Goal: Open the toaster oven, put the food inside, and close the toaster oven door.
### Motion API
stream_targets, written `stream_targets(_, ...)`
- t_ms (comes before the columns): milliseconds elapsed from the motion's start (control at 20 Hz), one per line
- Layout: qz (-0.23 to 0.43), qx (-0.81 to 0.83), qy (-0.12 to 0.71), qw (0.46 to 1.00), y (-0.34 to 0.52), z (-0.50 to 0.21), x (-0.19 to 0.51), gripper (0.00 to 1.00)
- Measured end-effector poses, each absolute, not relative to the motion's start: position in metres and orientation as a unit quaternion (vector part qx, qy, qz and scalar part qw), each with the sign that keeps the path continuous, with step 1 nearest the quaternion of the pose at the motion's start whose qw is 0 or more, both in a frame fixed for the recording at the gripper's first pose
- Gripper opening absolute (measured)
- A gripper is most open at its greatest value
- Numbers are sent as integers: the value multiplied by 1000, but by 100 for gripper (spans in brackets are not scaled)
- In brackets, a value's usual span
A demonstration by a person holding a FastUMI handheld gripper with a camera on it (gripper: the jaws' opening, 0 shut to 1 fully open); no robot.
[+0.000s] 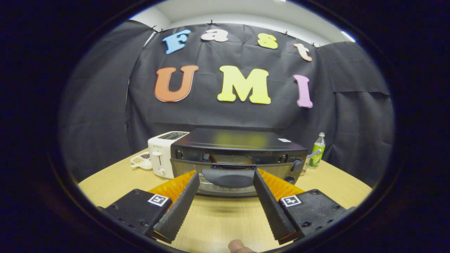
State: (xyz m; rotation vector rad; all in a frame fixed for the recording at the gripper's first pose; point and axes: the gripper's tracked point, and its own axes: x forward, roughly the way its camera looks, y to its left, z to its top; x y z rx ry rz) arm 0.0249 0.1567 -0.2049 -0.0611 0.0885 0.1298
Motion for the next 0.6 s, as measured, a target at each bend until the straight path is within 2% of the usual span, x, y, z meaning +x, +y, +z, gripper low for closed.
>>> stream_targets(200, 68, -22, 43, 997, 154, -184, 1, 100)
stream_targets(600, 38, -26, -14, 999, 121, -91, -53, 100)
